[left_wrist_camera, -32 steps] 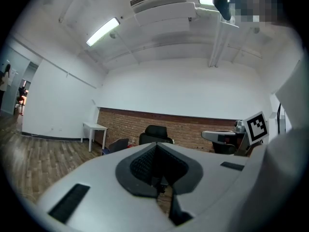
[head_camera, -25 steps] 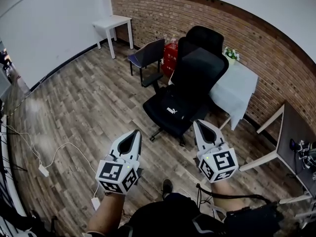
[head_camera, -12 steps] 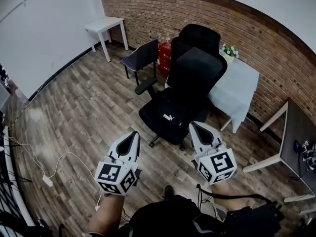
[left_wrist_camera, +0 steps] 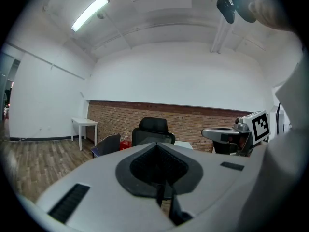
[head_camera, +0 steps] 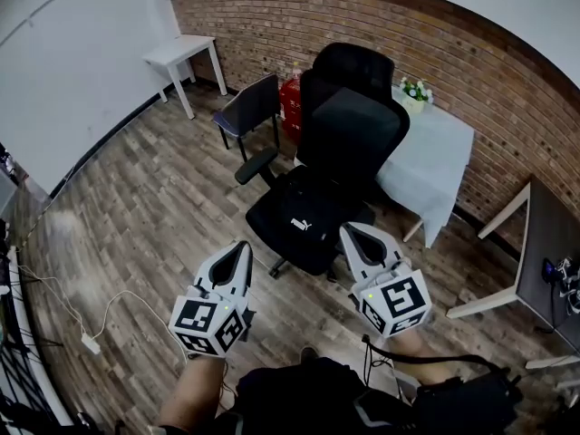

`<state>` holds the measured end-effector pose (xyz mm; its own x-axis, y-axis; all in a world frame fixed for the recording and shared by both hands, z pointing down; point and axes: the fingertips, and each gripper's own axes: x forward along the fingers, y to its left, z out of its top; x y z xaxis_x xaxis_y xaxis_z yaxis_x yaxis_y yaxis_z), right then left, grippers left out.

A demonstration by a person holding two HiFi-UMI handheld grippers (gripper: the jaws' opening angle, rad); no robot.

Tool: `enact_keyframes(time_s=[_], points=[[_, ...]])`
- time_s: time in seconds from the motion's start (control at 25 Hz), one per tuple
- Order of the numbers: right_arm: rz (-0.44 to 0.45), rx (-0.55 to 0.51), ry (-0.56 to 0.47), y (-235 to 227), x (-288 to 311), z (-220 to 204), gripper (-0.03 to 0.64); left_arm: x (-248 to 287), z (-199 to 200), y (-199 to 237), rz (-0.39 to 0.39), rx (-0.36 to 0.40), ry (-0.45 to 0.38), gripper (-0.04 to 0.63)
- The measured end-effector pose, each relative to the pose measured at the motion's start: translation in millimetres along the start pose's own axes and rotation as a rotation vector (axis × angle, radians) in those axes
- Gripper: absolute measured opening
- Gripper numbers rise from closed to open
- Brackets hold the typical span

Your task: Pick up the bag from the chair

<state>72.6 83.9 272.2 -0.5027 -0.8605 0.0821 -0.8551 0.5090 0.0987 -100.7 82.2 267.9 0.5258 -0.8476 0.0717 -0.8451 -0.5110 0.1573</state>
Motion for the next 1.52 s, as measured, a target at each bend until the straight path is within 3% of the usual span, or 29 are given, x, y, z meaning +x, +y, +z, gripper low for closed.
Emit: enact_keyframes(time_s=[0.64, 1.52], points=[[-0.036, -0.031, 0.035, -27, 47, -9, 0.014, 68, -2, 27, -0.111, 0.008, 0.011, 0.009], [-0.269, -0.052, 0.098, -39, 187, 0, 0.014, 169, 25, 170, -0.341, -0.017, 0.014, 0.009]])
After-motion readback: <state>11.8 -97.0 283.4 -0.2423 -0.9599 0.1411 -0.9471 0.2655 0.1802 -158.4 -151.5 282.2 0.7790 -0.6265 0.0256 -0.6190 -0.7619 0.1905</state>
